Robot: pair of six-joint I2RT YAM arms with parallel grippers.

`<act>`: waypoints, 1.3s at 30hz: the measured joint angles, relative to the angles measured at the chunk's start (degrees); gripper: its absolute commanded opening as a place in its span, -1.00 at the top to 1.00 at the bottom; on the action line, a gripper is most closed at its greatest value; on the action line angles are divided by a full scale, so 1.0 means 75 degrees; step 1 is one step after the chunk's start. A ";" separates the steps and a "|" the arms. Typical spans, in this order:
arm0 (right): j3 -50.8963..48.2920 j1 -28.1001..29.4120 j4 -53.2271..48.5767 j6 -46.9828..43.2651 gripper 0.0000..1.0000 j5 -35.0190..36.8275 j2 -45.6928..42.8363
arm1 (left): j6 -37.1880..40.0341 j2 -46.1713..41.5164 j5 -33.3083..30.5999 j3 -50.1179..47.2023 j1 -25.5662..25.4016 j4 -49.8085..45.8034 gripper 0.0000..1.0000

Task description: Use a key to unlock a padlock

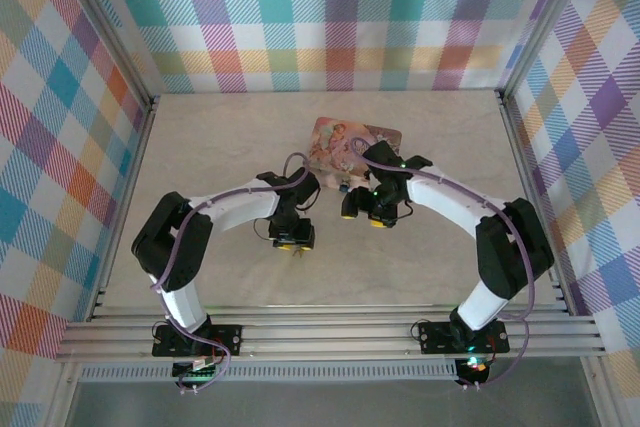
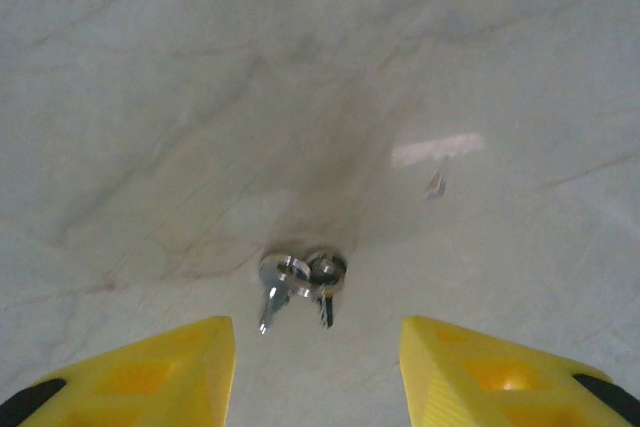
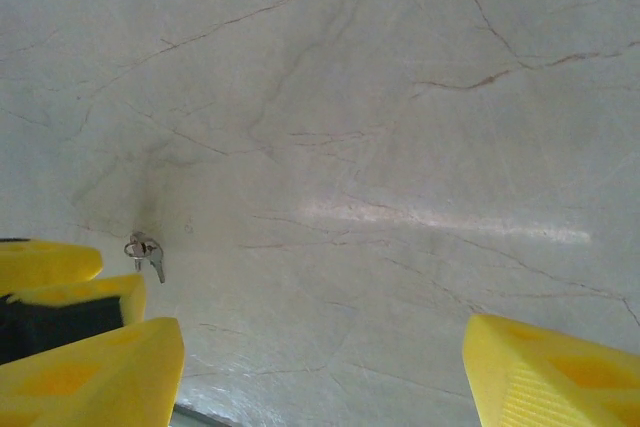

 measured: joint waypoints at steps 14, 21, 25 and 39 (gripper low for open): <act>-0.0918 0.0000 0.0329 0.0393 -0.36 0.0455 -0.1655 | 0.0213 0.0463 -0.0216 0.0099 0.0038 0.0041 0.90; -0.2119 -0.0265 0.1119 0.0982 -0.22 0.0533 -0.2903 | 0.0259 0.0478 -0.0146 0.0539 0.0061 -0.0105 1.00; -0.2270 -0.0350 0.1483 0.1000 -0.08 0.0460 -0.3092 | 0.0256 0.0469 -0.0023 0.1035 0.0163 -0.0160 1.00; -0.2084 -0.0353 0.3940 0.1230 0.41 -0.1667 -0.2585 | 0.0189 -0.1291 0.0839 0.2232 0.0889 0.0484 1.00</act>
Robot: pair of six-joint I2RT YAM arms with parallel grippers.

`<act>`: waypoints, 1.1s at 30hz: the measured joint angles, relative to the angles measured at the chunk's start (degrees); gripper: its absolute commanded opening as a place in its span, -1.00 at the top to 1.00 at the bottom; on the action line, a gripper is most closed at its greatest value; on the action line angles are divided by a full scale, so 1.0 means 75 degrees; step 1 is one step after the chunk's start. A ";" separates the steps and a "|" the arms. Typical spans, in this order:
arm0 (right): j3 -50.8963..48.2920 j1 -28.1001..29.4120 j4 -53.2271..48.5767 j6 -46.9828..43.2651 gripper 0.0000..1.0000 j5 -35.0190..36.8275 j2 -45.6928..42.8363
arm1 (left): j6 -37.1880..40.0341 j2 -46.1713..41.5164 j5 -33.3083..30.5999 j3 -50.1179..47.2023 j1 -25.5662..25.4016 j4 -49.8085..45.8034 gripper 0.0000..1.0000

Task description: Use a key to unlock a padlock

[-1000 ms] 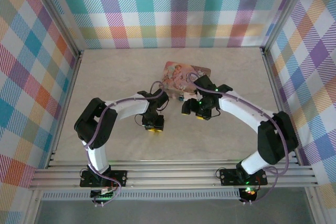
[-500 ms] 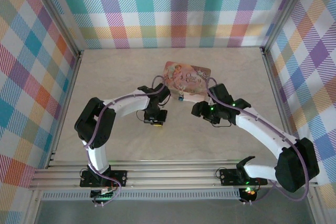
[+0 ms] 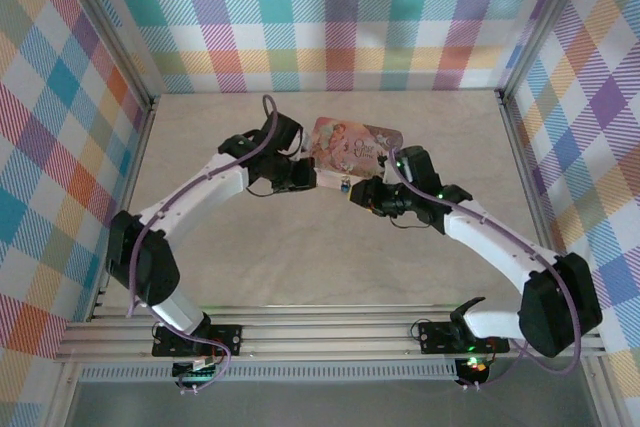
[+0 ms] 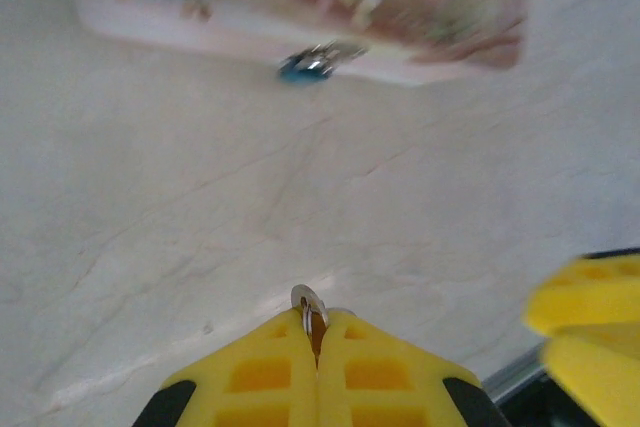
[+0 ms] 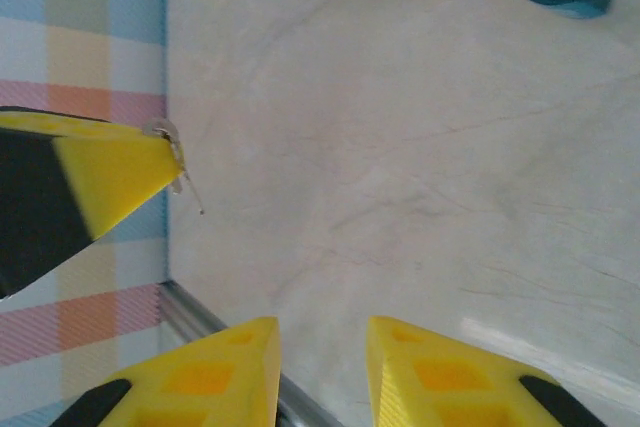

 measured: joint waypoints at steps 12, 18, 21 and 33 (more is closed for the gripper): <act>0.1591 0.0035 0.0717 0.0210 0.37 -0.1093 0.0944 | -0.0373 -0.0294 0.0420 0.0289 0.0020 0.0621 1.00; 0.1737 0.0096 0.0554 0.0181 0.36 -0.1195 0.1230 | -0.0536 -0.0321 0.0527 0.0289 0.0020 0.0673 1.00; 0.1737 0.0096 0.0490 0.0178 0.36 -0.1233 0.1274 | -0.0565 -0.0347 0.0554 0.0289 0.0020 0.0691 1.00; 0.1833 0.0096 0.0504 0.0105 0.64 -0.1241 0.1416 | -0.0568 -0.0420 0.0726 0.0289 0.0020 0.0694 1.00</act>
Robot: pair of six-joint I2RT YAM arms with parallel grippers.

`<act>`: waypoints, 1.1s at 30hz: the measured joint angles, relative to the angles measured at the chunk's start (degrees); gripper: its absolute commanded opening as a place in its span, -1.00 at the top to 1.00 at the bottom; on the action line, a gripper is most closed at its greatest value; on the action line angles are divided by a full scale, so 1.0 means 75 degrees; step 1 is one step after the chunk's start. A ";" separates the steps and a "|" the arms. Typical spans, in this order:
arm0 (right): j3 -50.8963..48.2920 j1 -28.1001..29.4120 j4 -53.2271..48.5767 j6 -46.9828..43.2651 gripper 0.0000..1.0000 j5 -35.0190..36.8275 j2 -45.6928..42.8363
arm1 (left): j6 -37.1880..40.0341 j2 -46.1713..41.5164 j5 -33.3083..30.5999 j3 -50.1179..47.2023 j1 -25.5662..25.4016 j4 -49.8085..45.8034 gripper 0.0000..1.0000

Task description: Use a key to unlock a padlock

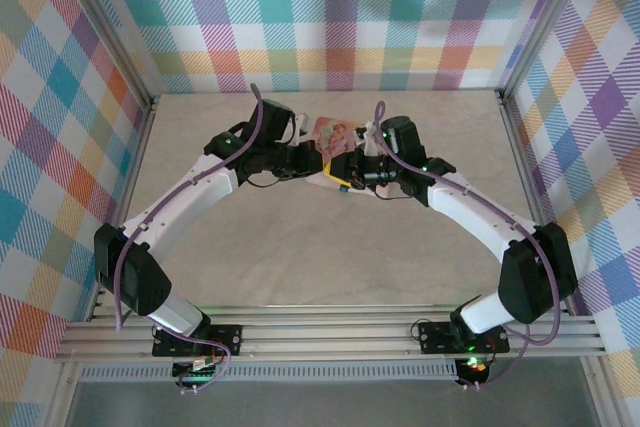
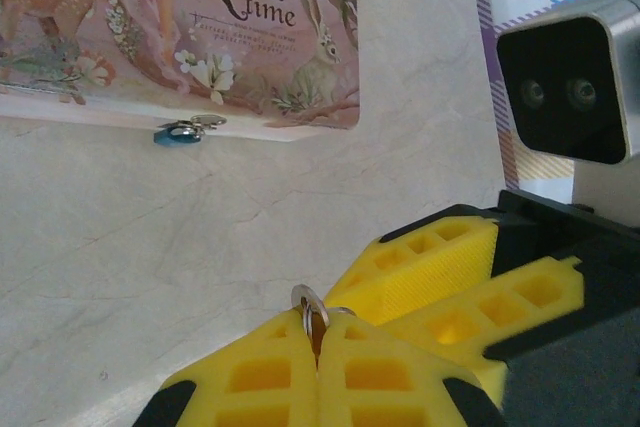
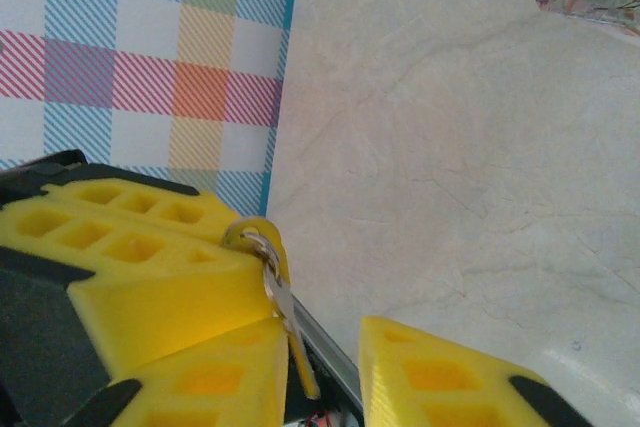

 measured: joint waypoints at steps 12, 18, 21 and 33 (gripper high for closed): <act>0.0560 0.0026 -0.0679 -0.0944 1.00 -0.0306 0.0134 | 0.0117 -0.0093 0.0064 -0.0017 0.0093 -0.0058 0.43; 0.2267 0.0026 -0.2798 -0.2908 1.00 -0.0434 0.0557 | 0.0079 -0.0749 0.0399 -0.0577 0.0752 0.0198 0.02; 0.3185 0.0026 -0.4010 -0.4042 1.00 -0.0478 0.0874 | -0.0026 -0.1335 0.0988 -0.1413 0.1396 0.0863 0.03; 0.4252 0.0026 -0.7087 -0.7886 1.00 -0.0487 0.1323 | 0.2786 -0.1853 0.3188 -0.1486 0.1070 0.1559 0.13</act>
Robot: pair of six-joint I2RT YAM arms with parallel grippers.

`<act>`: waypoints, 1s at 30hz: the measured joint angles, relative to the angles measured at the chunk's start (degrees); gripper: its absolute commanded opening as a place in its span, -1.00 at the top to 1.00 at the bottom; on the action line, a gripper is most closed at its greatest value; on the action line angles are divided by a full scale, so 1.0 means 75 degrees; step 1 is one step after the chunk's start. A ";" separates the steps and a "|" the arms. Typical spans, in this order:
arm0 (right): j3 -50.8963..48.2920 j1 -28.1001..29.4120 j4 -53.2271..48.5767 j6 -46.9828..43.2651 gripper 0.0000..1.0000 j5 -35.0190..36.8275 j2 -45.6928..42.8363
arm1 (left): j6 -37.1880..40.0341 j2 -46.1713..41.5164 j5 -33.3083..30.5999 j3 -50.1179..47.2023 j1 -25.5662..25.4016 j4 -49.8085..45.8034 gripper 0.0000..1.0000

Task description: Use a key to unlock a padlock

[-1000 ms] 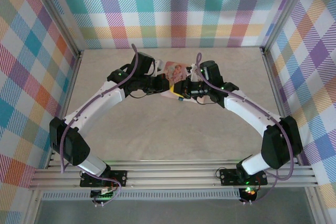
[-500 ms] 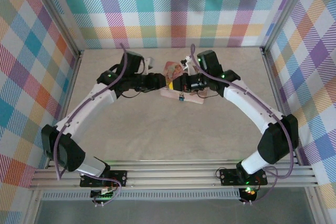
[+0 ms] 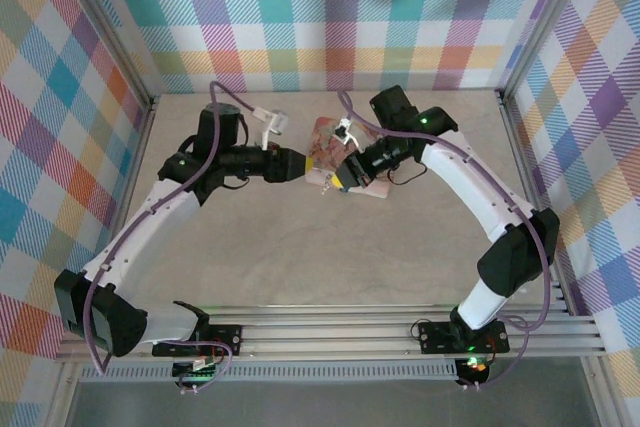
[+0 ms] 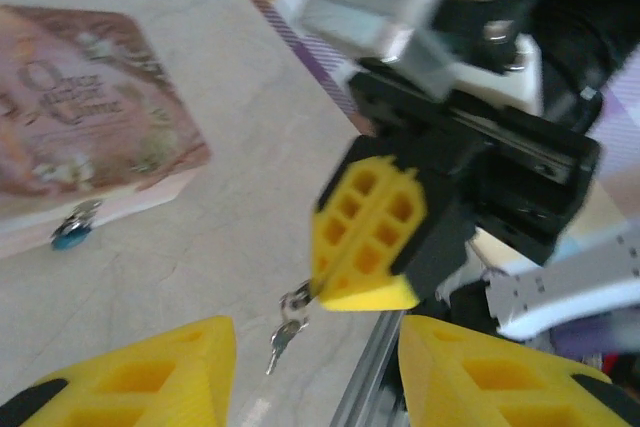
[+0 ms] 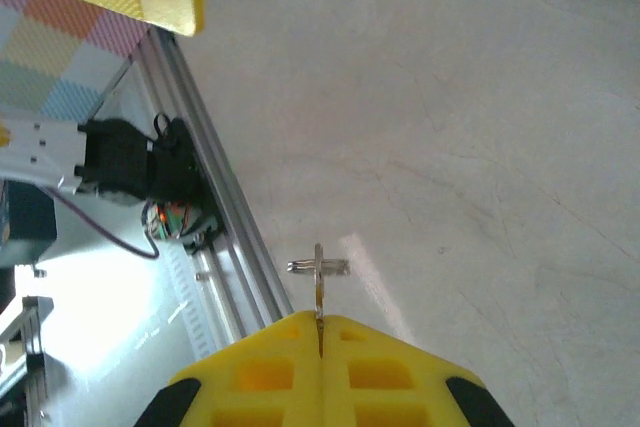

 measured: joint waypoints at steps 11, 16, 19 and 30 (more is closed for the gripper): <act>-0.0079 0.0017 -0.0326 -0.1527 1.00 -0.0711 -0.0452 | 0.1198 0.0595 0.0527 0.0271 -0.0545 -0.0396 0.16; -0.0085 0.0017 -0.0332 -0.1728 1.00 -0.0851 -0.0548 | 0.1393 0.0600 0.0688 0.0274 -0.0545 -0.0519 0.31; -0.0114 0.0017 -0.0353 -0.1760 1.00 -0.0883 -0.0548 | 0.1475 0.0606 0.0778 0.0280 -0.0560 -0.0589 0.50; -0.0122 0.0015 -0.0423 -0.1757 1.00 -0.0883 -0.0545 | 0.1606 0.0822 0.0959 0.0536 -0.0714 -0.0833 0.60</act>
